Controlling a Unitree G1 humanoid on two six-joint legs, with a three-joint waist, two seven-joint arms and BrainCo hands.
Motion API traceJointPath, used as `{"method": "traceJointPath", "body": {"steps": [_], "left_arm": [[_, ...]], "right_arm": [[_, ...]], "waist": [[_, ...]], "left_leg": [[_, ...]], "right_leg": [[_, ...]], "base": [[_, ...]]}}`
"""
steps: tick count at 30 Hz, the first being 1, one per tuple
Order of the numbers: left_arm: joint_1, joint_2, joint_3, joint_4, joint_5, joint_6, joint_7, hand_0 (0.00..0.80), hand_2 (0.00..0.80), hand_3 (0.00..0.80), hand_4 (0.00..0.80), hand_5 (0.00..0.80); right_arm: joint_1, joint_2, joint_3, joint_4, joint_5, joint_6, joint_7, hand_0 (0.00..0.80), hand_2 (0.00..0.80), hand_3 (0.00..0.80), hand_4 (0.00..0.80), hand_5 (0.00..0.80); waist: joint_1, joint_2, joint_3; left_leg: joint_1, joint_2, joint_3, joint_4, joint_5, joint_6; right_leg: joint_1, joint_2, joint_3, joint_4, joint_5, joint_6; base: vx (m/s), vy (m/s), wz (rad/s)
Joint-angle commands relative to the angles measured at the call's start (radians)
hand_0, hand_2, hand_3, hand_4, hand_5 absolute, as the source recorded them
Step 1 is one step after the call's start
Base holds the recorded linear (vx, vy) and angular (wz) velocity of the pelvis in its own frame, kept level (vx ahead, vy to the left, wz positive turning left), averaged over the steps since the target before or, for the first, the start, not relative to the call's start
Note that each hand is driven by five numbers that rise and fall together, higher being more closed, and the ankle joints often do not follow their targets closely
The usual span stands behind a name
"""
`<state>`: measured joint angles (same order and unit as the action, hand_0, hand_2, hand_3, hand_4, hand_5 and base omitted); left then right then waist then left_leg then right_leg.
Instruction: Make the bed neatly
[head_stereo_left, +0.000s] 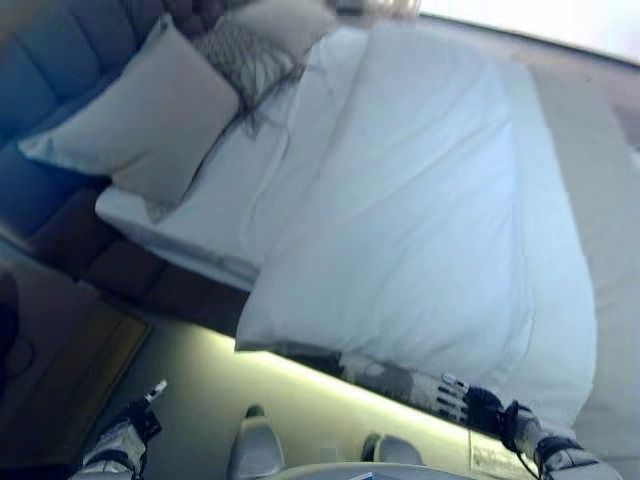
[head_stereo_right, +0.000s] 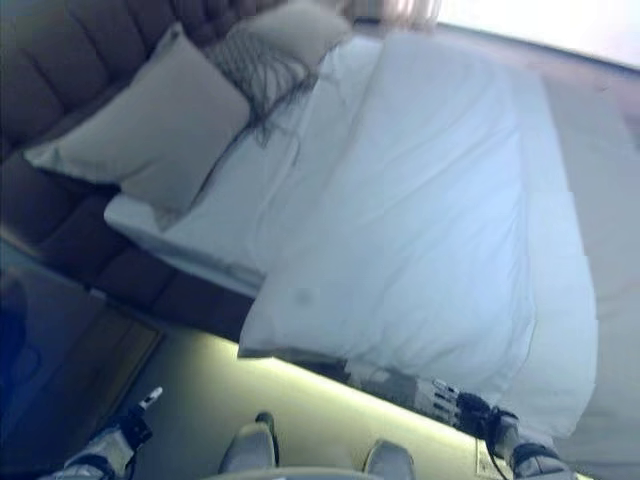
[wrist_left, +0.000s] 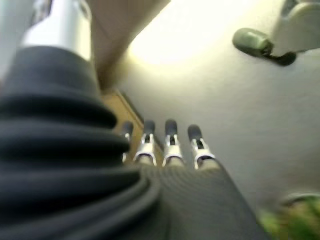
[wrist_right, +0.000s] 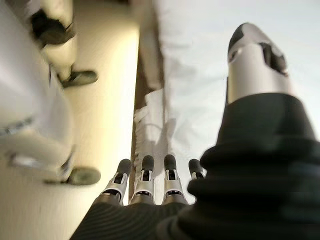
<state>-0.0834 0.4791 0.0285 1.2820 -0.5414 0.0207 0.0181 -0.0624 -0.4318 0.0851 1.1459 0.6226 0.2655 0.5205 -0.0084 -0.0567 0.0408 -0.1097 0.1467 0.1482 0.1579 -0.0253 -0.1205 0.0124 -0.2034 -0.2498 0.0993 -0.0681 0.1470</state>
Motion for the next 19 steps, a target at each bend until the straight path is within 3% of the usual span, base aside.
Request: {"method": "traceJointPath", "body": {"steps": [1,6,9,12,19], "left_arm": [[-0.012,-0.040,-0.019,0.023,0.077,-0.031,-0.045,0.000,0.000,0.000,0.000,0.000],[0.005,-0.113,-0.085,0.061,0.202,-0.011,-0.133,0.000,0.000,0.000,0.000,0.000],[0.014,-0.169,-0.122,0.082,0.153,0.001,-0.166,0.000,0.000,0.000,0.000,0.000],[0.024,-0.227,-0.143,0.096,0.155,0.026,-0.197,0.000,0.000,0.000,0.000,0.000],[0.030,-0.298,-0.222,0.096,0.189,0.040,-0.260,0.000,0.000,0.000,0.000,0.000]], "right_arm": [[-0.026,0.017,-0.059,0.046,0.031,-0.039,0.011,0.000,0.000,0.000,0.000,0.000],[0.035,0.117,-0.079,0.104,0.162,-0.086,-0.046,0.000,0.000,0.000,0.000,0.000],[0.056,0.153,-0.114,0.152,0.180,-0.099,-0.142,0.000,0.000,0.000,0.000,0.000],[0.073,0.180,-0.144,0.211,0.095,-0.085,-0.237,0.000,0.000,0.000,0.000,0.000],[0.043,0.213,-0.053,0.185,0.005,-0.109,-0.213,0.000,0.000,0.000,0.000,0.000]], "waist": [[-0.006,0.051,0.003],[-0.048,0.066,-0.029],[-0.073,0.073,-0.036],[-0.087,0.077,-0.039],[-0.081,0.063,-0.033]], "left_leg": [[0.116,-0.030,0.048,-0.151,0.019,0.030],[0.178,-0.033,0.077,-0.242,0.032,0.028],[0.203,-0.034,0.100,-0.244,0.017,0.032],[0.217,-0.029,0.112,-0.239,0.009,0.040],[0.250,-0.023,0.107,-0.228,-0.002,0.044]], "right_leg": [[-0.025,0.031,0.022,-0.076,0.080,-0.019],[0.022,0.056,0.041,-0.163,0.108,-0.020],[0.036,0.069,0.061,-0.182,0.107,-0.026],[0.044,0.078,0.075,-0.173,0.100,-0.036],[0.077,0.092,0.083,-0.167,0.090,-0.050]], "base": [[0.118,-0.026,-0.30],[0.080,-0.017,-0.26],[0.052,-0.001,-0.20],[0.066,-0.013,-0.12],[0.057,-0.047,-0.15]]}}
